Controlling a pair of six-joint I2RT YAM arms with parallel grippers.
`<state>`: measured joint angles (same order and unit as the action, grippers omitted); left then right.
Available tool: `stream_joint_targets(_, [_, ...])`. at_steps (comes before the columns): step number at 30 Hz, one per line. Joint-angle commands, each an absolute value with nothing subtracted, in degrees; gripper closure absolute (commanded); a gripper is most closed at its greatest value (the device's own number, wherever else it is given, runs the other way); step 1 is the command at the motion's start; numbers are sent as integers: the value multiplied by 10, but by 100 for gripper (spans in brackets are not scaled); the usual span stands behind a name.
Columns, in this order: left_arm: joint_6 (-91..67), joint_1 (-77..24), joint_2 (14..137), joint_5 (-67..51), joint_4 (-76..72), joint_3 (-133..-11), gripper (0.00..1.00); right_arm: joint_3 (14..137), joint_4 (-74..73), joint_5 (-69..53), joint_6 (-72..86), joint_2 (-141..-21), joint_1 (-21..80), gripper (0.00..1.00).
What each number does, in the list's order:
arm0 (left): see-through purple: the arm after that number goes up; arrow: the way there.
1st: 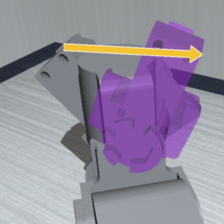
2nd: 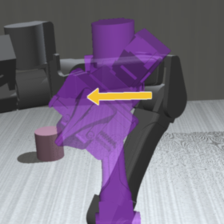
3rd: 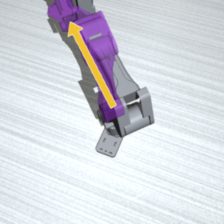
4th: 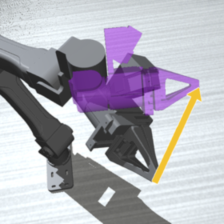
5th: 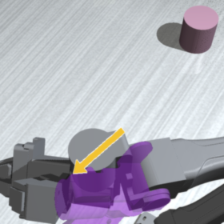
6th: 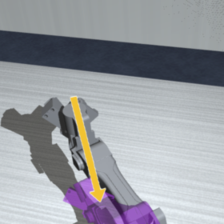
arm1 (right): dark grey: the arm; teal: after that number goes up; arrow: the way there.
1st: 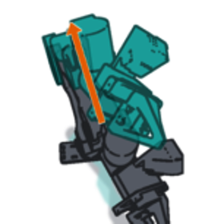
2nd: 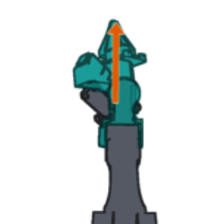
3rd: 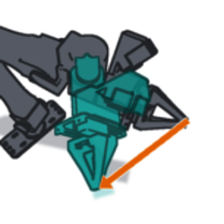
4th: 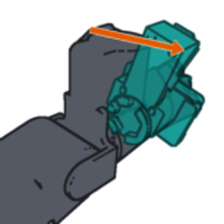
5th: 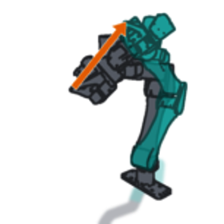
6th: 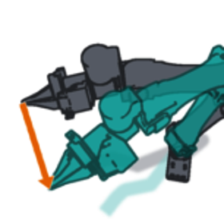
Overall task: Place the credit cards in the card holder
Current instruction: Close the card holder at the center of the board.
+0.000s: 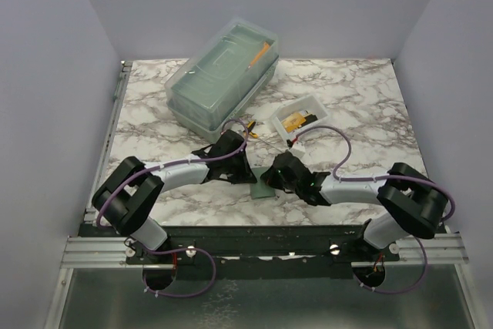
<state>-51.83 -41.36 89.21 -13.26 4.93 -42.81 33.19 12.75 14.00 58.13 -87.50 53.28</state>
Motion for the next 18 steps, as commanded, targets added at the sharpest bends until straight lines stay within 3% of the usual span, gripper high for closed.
stream_joint_targets(1, [-553,-420,891,-110,31,-407,100,289,31,220,606,-959,577,100])
stream_joint_targets(10, [-587,-420,858,-93,35,-399,100,271,28,239,674,-1001,620,100])
stream_joint_targets(18, [-606,-420,833,-83,40,-390,100,193,145,170,724,-1030,623,100])
